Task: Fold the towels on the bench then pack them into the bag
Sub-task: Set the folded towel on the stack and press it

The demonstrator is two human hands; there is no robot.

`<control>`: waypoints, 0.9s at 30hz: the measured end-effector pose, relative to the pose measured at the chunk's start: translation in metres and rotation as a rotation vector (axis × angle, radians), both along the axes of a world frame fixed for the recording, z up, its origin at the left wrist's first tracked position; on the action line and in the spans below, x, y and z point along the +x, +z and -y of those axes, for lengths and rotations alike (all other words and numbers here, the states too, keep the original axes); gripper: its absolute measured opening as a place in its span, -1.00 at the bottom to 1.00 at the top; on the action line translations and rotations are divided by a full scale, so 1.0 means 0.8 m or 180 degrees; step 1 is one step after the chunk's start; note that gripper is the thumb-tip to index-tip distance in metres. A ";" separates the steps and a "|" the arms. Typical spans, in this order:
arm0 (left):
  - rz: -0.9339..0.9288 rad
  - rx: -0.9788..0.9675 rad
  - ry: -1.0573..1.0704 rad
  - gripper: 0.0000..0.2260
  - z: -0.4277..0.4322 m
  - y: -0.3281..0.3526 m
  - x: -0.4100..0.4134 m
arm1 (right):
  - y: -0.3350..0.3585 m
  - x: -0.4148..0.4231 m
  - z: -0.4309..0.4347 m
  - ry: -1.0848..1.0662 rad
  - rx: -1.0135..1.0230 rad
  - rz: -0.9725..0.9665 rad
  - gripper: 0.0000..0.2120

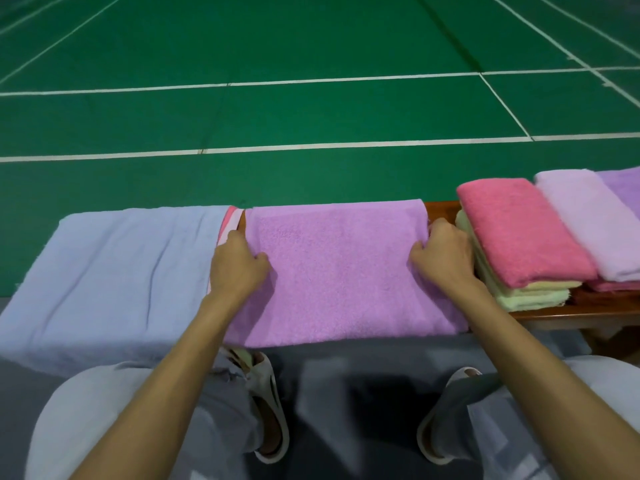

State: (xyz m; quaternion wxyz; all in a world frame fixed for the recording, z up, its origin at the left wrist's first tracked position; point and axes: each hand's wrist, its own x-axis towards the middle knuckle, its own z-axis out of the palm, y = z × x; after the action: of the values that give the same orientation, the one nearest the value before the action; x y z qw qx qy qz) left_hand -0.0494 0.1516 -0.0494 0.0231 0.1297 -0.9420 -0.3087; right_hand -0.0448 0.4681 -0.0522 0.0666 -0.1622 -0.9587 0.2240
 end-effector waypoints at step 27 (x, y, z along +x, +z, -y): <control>-0.1827 0.0112 -0.0305 -0.88 0.048 0.103 0.003 | 0.127 0.008 -0.060 0.0841 -0.0563 -0.0710 -0.68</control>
State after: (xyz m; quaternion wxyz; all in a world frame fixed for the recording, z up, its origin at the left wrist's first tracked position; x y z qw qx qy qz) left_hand -0.0467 0.1129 0.0327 0.2718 -0.0071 -0.8965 -0.3498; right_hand -0.0383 0.5163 0.0498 0.1279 -0.0143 -0.9349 0.3308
